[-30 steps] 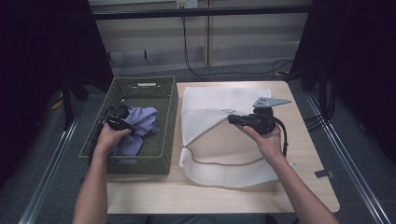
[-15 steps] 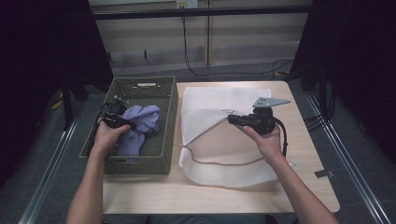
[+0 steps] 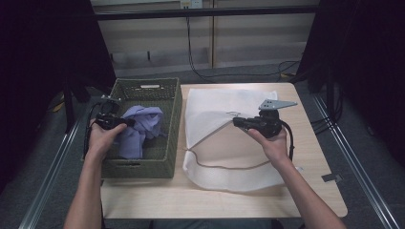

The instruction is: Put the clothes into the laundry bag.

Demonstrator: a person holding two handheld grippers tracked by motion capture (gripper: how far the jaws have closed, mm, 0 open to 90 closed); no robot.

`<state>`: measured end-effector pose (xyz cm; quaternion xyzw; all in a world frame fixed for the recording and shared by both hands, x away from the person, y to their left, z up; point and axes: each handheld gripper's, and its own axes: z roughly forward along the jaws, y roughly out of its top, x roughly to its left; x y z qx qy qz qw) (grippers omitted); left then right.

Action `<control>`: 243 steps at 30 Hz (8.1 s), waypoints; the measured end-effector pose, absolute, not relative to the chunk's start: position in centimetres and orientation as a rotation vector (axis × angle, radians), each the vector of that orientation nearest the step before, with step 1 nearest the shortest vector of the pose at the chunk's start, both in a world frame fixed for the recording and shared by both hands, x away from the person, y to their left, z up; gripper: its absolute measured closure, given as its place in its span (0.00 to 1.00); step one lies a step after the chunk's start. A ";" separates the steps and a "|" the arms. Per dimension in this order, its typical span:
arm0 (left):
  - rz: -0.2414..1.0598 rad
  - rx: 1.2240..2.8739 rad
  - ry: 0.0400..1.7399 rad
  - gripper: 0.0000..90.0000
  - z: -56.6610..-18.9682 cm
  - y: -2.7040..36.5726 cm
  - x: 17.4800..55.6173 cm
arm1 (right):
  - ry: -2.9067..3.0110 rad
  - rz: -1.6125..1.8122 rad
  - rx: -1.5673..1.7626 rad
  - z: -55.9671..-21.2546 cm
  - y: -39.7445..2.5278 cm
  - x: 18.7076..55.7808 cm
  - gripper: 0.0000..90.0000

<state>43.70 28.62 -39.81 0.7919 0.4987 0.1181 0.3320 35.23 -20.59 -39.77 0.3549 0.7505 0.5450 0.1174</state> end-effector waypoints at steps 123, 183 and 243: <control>0.477 1.566 0.669 0.87 -25.7 27.6 31.6 | 2.209 1.579 1.021 -39.8 -20.5 35.2 0.99; 0.254 1.800 0.420 0.87 -27.7 14.0 30.1 | 2.212 1.589 1.015 -39.7 -20.4 35.2 0.99; 0.137 2.074 0.414 0.86 -37.1 6.4 32.2 | 2.240 1.587 1.018 -39.8 -20.5 35.2 0.99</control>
